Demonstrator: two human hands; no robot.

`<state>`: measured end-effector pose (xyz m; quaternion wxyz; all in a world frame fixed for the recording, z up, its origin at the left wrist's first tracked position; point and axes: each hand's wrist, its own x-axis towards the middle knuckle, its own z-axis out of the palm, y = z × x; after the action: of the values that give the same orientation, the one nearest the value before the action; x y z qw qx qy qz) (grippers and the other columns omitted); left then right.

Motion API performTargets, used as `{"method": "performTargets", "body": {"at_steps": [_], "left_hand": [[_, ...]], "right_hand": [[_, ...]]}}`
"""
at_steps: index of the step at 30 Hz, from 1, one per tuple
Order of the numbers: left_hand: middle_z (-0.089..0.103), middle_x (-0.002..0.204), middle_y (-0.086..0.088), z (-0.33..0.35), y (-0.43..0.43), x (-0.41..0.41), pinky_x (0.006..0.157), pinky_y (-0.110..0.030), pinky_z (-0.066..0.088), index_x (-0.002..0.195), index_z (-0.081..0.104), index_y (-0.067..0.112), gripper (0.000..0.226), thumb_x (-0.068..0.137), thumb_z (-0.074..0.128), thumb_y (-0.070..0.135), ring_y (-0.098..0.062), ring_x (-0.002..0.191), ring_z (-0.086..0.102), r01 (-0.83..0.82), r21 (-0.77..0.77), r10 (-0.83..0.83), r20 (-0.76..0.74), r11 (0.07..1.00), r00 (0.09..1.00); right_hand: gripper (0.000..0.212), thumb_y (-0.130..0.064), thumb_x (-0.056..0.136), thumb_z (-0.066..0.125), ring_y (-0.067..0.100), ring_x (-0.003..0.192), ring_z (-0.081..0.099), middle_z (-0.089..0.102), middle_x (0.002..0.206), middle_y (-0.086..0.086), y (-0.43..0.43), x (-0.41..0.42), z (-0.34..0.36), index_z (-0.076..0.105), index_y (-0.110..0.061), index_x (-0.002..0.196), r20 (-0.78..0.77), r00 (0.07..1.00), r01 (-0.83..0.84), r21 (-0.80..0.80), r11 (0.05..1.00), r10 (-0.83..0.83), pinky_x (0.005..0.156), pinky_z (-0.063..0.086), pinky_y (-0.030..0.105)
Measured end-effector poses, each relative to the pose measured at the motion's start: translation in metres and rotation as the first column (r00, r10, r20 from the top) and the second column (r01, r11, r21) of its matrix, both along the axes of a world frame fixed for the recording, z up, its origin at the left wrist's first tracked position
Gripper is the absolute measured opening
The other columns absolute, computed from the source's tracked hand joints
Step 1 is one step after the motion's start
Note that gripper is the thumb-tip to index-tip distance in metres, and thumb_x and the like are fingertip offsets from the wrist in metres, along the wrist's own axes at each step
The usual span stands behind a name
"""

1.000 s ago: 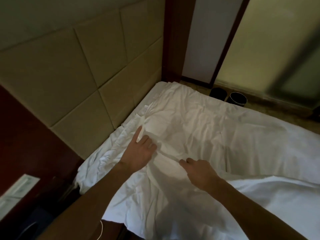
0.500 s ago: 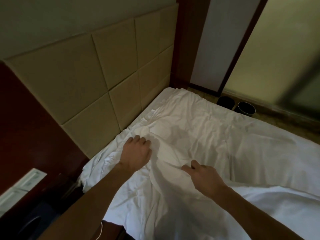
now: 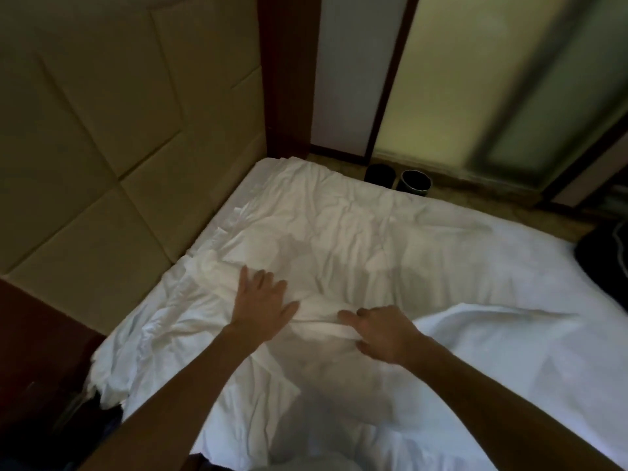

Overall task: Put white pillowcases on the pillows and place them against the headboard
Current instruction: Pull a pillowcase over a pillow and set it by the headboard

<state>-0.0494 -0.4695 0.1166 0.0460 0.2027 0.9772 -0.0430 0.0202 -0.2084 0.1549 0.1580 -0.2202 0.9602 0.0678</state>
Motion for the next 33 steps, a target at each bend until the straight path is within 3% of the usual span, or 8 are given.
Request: {"method": "performTargets", "body": {"at_steps": [3, 7, 10, 15, 17, 22, 26, 33], "left_hand": [[0.066, 0.11, -0.013, -0.001, 0.024, 0.005, 0.111, -0.064, 0.016, 0.11, 0.068, 0.021, 0.065, 0.083, 0.033, 0.068, -0.037, 0.109, 0.058, 0.101, 0.04, -0.1, -0.036, 0.994, 0.994], [0.051, 0.141, -0.002, 0.013, 0.083, 0.01, 0.114, -0.046, 0.021, 0.14, 0.046, 0.034, 0.082, 0.079, 0.011, 0.077, -0.025, 0.132, 0.045, 0.308, 0.114, -0.325, 0.192, 0.944, 0.926], [0.051, 0.14, 0.005, 0.017, 0.133, 0.014, 0.109, -0.04, 0.029, 0.138, 0.046, 0.04, 0.063, 0.086, 0.037, 0.074, -0.019, 0.129, 0.047, 0.404, 0.216, -0.452, 0.267, 0.889, 0.851], [0.067, 0.08, 0.005, 0.013, 0.183, 0.032, 0.064, -0.029, 0.049, 0.09, 0.07, 0.028, 0.009, 0.081, 0.069, 0.029, -0.018, 0.075, 0.067, 0.544, 0.283, -0.577, 0.044, 0.79, 0.815], [0.061, 0.06, 0.006, 0.008, 0.182, 0.034, 0.048, -0.022, 0.045, 0.071, 0.069, 0.028, 0.013, 0.064, 0.078, 0.023, -0.014, 0.053, 0.062, 0.608, 0.255, -0.618, -0.045, 0.752, 0.785], [0.059, 0.061, 0.005, 0.003, 0.161, 0.02, 0.042, -0.024, 0.04, 0.074, 0.069, 0.026, 0.016, 0.061, 0.066, 0.018, -0.017, 0.048, 0.059, 0.636, 0.184, -0.604, -0.206, 0.749, 0.77], [0.066, 0.072, 0.007, -0.001, 0.148, 0.016, 0.046, -0.025, 0.042, 0.083, 0.071, 0.028, 0.012, 0.078, 0.061, 0.03, -0.016, 0.054, 0.061, 0.672, 0.183, -0.604, -0.317, 0.718, 0.731], [0.062, 0.074, 0.007, 0.012, 0.168, 0.018, 0.045, -0.028, 0.047, 0.095, 0.068, 0.024, 0.031, 0.067, 0.077, 0.034, -0.015, 0.062, 0.062, 0.639, 0.157, -0.589, -0.272, 0.753, 0.761]], "right_hand": [[0.035, -0.033, 0.09, 0.053, 0.027, 0.097, 0.065, 0.066, 0.107, 0.004, 0.044, 0.003, 0.007, 0.049, -0.022, 0.123, 0.03, 0.997, 0.073, 0.101, 0.992, -0.076, 0.085, 0.046, 0.036], [0.025, -0.027, 0.089, 0.056, 0.026, 0.105, 0.06, 0.064, 0.109, 0.004, 0.075, 0.009, 0.009, 0.055, -0.021, 0.113, 0.08, 0.973, 0.202, 0.165, 0.965, -0.217, 0.092, 0.038, 0.036], [0.027, -0.028, 0.089, 0.058, 0.026, 0.104, 0.062, 0.065, 0.109, 0.003, 0.079, 0.016, 0.006, 0.057, -0.022, 0.115, 0.056, 0.961, 0.263, 0.139, 0.955, -0.272, 0.093, 0.041, 0.038], [0.023, -0.022, 0.089, 0.056, 0.025, 0.095, 0.063, 0.065, 0.103, 0.003, 0.083, 0.028, 0.002, 0.062, -0.021, 0.11, -0.03, 0.954, 0.299, 0.048, 0.953, -0.298, 0.081, 0.044, 0.036], [0.02, -0.026, 0.087, 0.058, 0.024, 0.099, 0.059, 0.066, 0.1, 0.002, 0.1, 0.031, 0.006, 0.064, -0.02, 0.105, -0.084, 0.962, 0.267, 0.101, 0.958, -0.259, 0.083, 0.042, 0.036], [0.011, -0.021, 0.074, 0.072, 0.025, 0.099, 0.056, 0.069, 0.086, -0.001, 0.146, 0.044, 0.016, 0.07, -0.021, 0.085, -0.185, 0.97, 0.199, 0.218, 0.955, -0.16, 0.101, 0.039, 0.042], [0.034, -0.005, 0.068, 0.072, 0.025, 0.083, 0.062, 0.067, 0.074, 0.003, 0.152, 0.042, 0.016, 0.06, -0.013, 0.099, -0.262, 0.952, 0.19, 0.104, 0.976, -0.157, 0.107, 0.04, 0.046], [0.012, -0.008, 0.069, 0.072, 0.022, 0.055, 0.055, 0.059, 0.06, 0.002, 0.148, 0.045, 0.012, 0.063, -0.015, 0.074, -0.3, 0.937, 0.211, 0.071, 0.975, -0.18, 0.067, 0.05, 0.033]]}}
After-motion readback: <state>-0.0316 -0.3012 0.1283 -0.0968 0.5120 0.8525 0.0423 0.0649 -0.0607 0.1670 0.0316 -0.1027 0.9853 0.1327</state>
